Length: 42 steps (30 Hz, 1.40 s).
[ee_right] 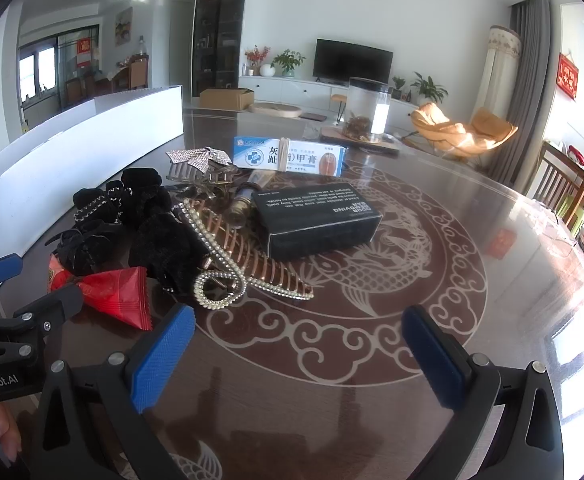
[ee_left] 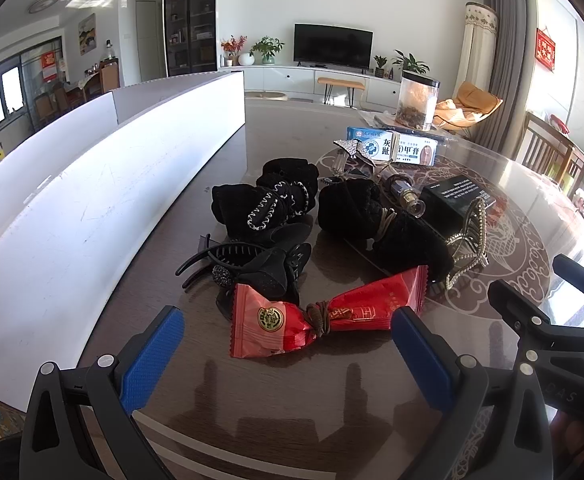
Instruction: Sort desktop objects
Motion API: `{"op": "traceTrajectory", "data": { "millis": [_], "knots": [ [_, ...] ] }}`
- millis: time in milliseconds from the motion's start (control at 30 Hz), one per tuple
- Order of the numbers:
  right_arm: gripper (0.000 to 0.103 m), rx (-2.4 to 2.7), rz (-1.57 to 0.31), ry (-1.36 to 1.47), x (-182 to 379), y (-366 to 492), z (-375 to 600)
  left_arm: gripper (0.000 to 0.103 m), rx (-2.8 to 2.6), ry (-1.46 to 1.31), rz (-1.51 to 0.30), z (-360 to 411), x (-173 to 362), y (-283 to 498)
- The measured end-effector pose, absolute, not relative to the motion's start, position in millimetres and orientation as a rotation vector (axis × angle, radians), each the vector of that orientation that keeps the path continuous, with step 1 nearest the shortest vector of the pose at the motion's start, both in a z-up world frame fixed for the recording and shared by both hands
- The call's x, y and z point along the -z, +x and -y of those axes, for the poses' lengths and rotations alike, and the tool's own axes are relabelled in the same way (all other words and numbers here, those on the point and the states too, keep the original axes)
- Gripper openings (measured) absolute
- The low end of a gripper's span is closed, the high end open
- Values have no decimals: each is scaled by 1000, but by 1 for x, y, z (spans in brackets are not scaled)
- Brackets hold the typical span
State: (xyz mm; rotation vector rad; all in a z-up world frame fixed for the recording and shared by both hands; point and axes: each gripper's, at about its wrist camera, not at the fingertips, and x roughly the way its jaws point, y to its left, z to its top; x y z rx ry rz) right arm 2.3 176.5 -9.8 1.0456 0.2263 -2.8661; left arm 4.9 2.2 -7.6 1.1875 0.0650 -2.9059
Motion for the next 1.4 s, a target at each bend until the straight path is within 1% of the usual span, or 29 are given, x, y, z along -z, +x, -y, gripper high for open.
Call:
{"op": "traceTrajectory", "data": {
  "millis": [1400],
  "knots": [
    [103,2867,-224,1042,11,2,-177,103,2910,1189,-56,-5,10,6]
  ]
}}
